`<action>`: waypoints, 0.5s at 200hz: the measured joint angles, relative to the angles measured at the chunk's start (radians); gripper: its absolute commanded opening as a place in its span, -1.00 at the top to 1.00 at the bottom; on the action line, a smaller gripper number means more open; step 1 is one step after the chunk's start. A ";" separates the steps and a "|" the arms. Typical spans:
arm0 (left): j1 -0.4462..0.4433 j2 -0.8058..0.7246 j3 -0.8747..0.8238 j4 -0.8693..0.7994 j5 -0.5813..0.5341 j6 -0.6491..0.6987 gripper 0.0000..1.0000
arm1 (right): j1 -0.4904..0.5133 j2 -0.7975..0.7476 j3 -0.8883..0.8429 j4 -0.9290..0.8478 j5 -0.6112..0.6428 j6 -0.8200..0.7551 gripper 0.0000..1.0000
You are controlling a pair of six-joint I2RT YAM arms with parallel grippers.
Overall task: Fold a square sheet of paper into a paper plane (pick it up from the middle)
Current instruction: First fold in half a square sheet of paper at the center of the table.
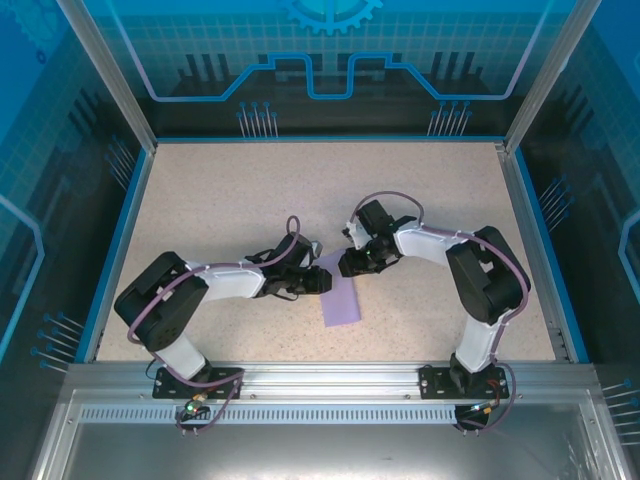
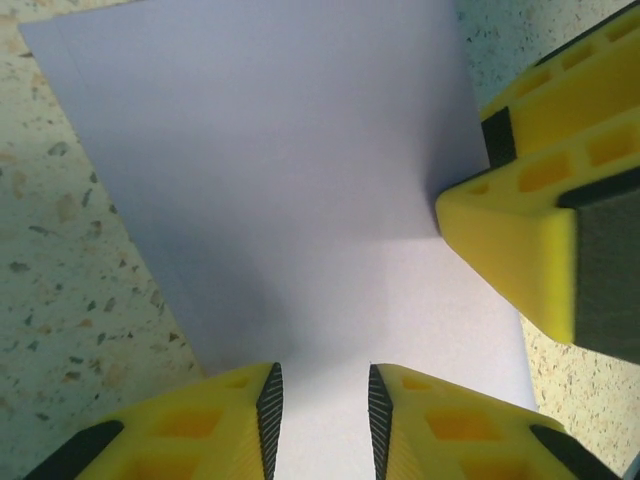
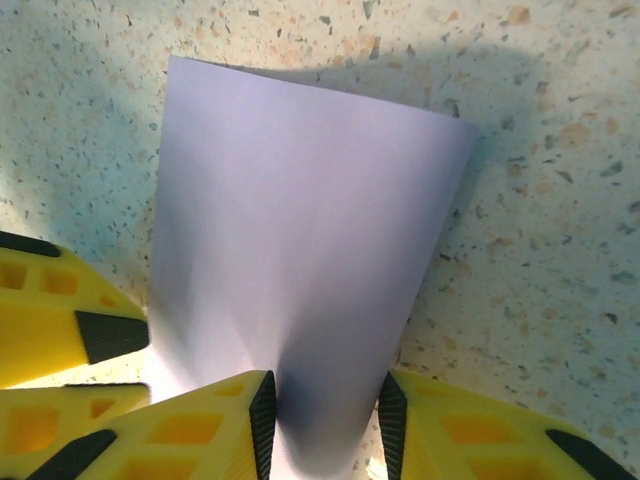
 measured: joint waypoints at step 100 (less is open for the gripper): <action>0.014 -0.129 0.045 -0.155 -0.053 0.026 0.30 | 0.018 0.014 0.010 -0.018 0.046 -0.013 0.25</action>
